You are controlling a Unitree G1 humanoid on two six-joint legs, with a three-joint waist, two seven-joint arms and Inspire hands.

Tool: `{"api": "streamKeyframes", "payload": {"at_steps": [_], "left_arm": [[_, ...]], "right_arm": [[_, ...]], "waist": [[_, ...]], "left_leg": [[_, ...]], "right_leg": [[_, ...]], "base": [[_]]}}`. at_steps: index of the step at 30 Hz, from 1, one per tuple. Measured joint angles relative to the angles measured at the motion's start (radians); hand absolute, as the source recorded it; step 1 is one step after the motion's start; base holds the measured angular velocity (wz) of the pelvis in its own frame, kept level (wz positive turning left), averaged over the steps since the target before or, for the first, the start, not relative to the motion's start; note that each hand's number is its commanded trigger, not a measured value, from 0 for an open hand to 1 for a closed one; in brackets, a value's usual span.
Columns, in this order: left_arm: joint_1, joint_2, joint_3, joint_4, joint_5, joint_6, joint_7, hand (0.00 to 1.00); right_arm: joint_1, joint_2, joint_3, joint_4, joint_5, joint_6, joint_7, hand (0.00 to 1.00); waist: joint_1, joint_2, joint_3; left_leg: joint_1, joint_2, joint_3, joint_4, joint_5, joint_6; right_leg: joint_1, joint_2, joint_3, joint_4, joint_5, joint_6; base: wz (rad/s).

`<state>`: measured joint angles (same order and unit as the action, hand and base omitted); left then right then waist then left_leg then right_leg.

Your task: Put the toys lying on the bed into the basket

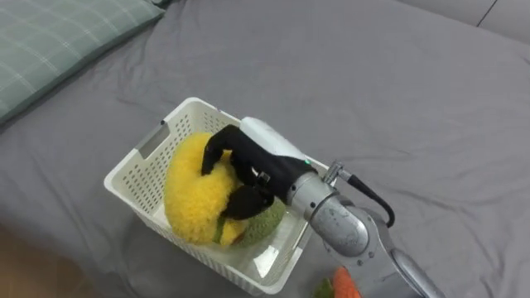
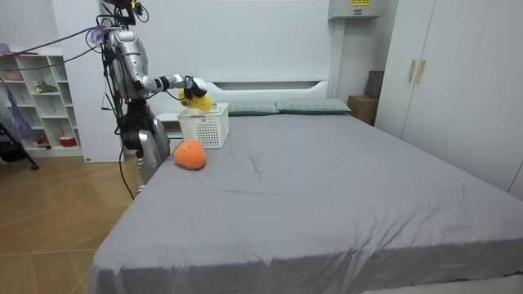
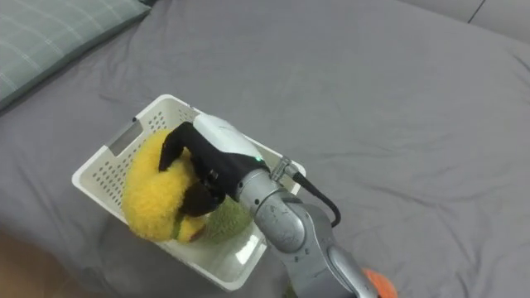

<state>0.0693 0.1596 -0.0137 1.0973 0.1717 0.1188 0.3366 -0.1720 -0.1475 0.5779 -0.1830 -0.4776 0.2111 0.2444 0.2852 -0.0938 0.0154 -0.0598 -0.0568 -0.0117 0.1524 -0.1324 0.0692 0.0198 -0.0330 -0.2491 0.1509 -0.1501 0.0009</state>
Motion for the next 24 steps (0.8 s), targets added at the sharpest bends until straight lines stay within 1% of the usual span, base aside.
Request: {"api": "streamKeyframes", "payload": {"at_steps": [1, 2, 3, 11, 13, 14, 24], "left_arm": [[0.000, -0.002, 0.000, 0.000, -0.001, 0.000, 0.000, 0.00], [-0.002, -0.003, -0.001, 0.000, -0.001, 0.000, 0.001, 0.00], [-0.003, -0.004, -0.001, 0.000, -0.001, 0.000, 0.002, 0.00], [-0.016, -0.005, 0.000, 0.000, 0.000, 0.004, 0.004, 0.00], [-0.016, -0.005, -0.001, 0.000, 0.000, 0.004, 0.004, 0.00], [-0.015, -0.006, 0.000, -0.001, 0.000, 0.004, 0.003, 0.00], [-0.014, -0.006, 0.002, -0.018, 0.020, 0.004, 0.002, 0.00]], "right_arm": [[-0.001, 0.000, 0.000, 0.015, -0.003, 0.001, 0.000, 0.26], [-0.001, 0.000, 0.002, 0.024, -0.007, 0.008, 0.000, 0.04], [-0.001, 0.000, 0.002, 0.030, -0.010, 0.009, 0.000, 0.00], [-0.001, 0.000, 0.003, 0.051, -0.064, 0.011, 0.013, 0.00], [-0.001, 0.000, 0.003, 0.052, -0.068, 0.015, 0.021, 0.00], [-0.001, 0.000, 0.002, 0.052, -0.068, 0.020, 0.022, 0.00], [-0.001, -0.001, -0.001, 0.052, -0.069, 0.021, 0.019, 0.00]], "waist": [[0.001, 0.000, -0.0003], [0.000, -0.001, -0.0002], [0.000, -0.002, 0.0000], [0.000, -0.003, -0.0009], [-0.001, -0.003, -0.0008], [-0.003, -0.001, 0.0005], [-0.005, -0.001, 0.0004]], "left_leg": [[0.001, 0.000, 0.000, 0.000, 0.001, 0.000], [0.001, 0.000, 0.000, 0.000, 0.001, 0.000], [0.001, 0.000, 0.000, 0.000, 0.001, 0.000], [0.003, 0.000, 0.001, -0.001, 0.001, 0.001], [0.004, 0.000, 0.001, 0.000, 0.001, 0.001], [0.004, 0.000, 0.001, 0.000, 0.001, 0.001], [0.003, 0.000, 0.002, 0.000, 0.001, 0.001]], "right_leg": [[0.001, 0.000, 0.000, 0.000, 0.000, 0.000], [0.001, 0.000, 0.000, 0.000, 0.000, 0.000], [0.000, 0.000, 0.000, -0.001, 0.000, 0.000], [-0.002, 0.000, 0.001, -0.001, 0.000, 0.000], [-0.001, 0.000, 0.002, -0.001, 0.000, 0.000], [-0.001, 0.000, 0.003, -0.001, 0.000, 0.000], [0.000, 0.000, 0.002, -0.001, 0.000, 0.000]], "base": [[0.00], [0.00], [0.00], [0.00], [0.00], [0.00], [0.00]]}}
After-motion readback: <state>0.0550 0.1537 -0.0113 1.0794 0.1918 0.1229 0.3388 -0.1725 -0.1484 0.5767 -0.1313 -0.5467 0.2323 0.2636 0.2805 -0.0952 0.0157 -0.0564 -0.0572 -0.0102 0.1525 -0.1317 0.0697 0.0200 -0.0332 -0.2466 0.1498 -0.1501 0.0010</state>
